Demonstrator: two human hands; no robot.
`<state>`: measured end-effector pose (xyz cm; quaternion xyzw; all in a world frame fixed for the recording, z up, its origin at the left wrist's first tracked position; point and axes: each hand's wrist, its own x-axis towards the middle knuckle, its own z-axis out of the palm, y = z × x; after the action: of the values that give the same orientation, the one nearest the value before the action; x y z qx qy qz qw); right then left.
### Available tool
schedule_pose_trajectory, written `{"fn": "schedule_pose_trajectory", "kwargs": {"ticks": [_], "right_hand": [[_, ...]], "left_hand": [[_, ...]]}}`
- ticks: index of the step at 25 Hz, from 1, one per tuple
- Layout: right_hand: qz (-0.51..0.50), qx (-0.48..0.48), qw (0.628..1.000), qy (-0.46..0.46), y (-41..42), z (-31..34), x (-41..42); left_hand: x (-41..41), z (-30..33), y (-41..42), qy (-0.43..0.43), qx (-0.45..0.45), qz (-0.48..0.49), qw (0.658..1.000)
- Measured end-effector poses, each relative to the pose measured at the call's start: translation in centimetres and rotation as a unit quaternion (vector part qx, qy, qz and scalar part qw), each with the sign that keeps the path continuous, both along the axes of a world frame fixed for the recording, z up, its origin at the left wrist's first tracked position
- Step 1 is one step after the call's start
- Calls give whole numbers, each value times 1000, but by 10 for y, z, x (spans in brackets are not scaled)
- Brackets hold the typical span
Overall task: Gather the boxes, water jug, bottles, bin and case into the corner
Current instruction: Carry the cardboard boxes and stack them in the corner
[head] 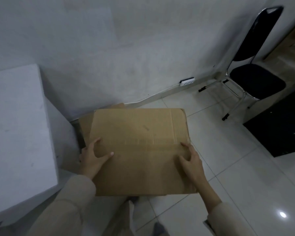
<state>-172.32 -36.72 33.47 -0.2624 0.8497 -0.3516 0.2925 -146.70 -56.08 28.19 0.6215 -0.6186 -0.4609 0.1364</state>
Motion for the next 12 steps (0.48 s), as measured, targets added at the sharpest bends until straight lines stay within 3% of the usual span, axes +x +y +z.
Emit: {"fn": "schedule_pose_trajectory", "kwargs": {"ticks": [8, 12], "right_hand": [[-8, 32, 994, -105, -110, -81, 2], [75, 141, 979, -124, -130, -121, 2]], "left_hand": [[18, -75, -107, -2, 25, -67, 997], [21, -108, -109, -123, 61, -127, 982]]}}
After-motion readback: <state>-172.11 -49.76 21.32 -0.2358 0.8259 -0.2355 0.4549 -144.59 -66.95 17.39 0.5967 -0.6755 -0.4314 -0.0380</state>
